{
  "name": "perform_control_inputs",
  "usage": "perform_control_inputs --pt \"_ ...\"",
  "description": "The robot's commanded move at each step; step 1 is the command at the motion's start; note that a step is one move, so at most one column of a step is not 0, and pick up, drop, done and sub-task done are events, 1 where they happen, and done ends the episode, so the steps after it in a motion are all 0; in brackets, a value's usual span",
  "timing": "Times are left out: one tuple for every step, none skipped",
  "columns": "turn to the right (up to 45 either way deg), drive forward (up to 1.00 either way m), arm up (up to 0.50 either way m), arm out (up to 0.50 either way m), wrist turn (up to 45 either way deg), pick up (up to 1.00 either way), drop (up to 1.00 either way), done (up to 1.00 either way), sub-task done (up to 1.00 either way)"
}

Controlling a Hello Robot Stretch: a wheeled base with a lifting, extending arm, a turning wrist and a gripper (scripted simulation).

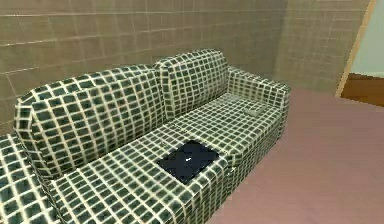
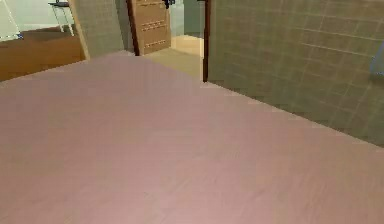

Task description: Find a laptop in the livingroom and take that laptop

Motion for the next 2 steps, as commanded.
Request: perform_control_inputs --pt "-45.0 0.0 0.0 0.0 0.0 0.0 0.0 0.0 0.0" --pt "-42.0 0.0 0.0 0.0 0.0 0.0 0.0 0.0 0.0"
